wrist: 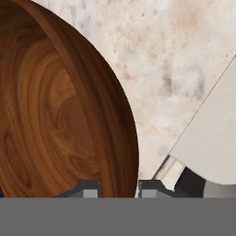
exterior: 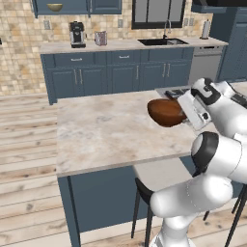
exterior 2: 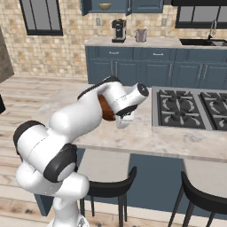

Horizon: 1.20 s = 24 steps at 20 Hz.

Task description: Pick up the bowls from the cabinet and place each bowl in front of a stool on the dining counter.

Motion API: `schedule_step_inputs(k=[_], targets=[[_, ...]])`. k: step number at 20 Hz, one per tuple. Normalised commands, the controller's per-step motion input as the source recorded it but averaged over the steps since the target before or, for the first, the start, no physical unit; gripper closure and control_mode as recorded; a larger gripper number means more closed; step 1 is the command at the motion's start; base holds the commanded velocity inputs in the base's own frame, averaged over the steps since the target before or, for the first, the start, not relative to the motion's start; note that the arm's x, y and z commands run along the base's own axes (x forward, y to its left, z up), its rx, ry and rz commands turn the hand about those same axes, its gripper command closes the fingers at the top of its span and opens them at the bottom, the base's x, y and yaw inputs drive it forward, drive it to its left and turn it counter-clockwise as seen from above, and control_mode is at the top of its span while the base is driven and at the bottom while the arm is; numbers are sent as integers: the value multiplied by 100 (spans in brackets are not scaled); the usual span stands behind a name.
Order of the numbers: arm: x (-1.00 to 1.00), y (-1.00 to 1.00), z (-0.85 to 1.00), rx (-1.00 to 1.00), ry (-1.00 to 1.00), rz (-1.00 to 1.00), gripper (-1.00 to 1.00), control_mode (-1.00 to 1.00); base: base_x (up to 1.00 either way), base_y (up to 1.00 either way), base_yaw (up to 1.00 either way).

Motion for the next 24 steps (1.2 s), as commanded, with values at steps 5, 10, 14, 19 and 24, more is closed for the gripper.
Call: schedule_step_inputs(k=[5, 10, 14, 19, 24], targets=[[19, 0, -66, 0, -6, 0, 100, -100, 0, 0, 0], [11, 1, -49, 0, 0, 0, 100, -100, 0, 0, 0], [1, 10, -33, 0, 0, 0, 100, -100, 0, 0, 0], [4, 18, -20, 0, 2, 0, 100, -100, 0, 0, 0], [12, 24, -16, 0, 4, 0, 100, -100, 0, 0, 0]])
